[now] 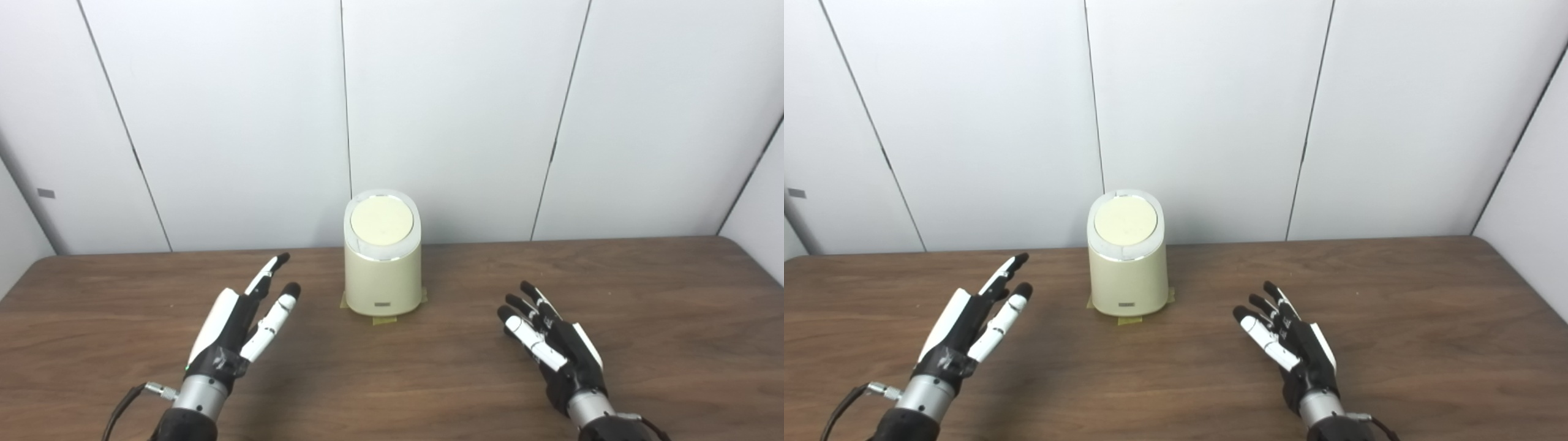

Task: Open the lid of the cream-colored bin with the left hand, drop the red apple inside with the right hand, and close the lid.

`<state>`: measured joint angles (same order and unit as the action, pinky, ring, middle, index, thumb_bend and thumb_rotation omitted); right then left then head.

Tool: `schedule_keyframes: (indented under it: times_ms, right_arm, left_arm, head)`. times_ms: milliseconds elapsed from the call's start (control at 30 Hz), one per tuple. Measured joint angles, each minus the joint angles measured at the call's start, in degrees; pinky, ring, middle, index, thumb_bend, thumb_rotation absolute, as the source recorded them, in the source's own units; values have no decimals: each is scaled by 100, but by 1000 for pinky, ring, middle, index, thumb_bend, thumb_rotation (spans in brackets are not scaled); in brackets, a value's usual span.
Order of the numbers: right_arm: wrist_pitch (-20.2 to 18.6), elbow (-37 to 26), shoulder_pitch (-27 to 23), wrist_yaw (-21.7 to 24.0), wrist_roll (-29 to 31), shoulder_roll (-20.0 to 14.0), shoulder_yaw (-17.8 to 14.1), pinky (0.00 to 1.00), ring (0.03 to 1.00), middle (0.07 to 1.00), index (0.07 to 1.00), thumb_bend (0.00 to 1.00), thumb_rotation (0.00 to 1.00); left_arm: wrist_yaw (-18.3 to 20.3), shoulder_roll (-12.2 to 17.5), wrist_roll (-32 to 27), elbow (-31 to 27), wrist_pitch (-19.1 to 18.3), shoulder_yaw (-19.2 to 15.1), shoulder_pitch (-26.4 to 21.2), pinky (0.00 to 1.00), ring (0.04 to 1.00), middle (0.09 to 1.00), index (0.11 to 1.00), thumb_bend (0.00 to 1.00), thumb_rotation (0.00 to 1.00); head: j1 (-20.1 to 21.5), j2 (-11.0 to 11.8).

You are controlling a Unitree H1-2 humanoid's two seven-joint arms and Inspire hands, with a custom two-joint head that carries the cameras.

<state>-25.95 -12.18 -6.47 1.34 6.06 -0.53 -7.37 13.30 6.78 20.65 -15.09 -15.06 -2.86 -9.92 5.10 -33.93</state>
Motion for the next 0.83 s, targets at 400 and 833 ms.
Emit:
schedule_keyframes:
  times_ms: [400,833]
  right_arm:
    - [396,-144,75,-303,-1524,-685,756,807,862,860,896,814,168]
    - [802,-272,118,-418,-3314,-1004,1447,816,894,906,795,867,265]
  left_arm:
    - [-245,-144,-1497,231,-17,-397,401,983,951,951,972,485,1000]
    - [-432,-197,-1934,251,-194,-325,398,987,970,962,966,520,1000]
  head:
    - [167,-105]
    - [246,-430]
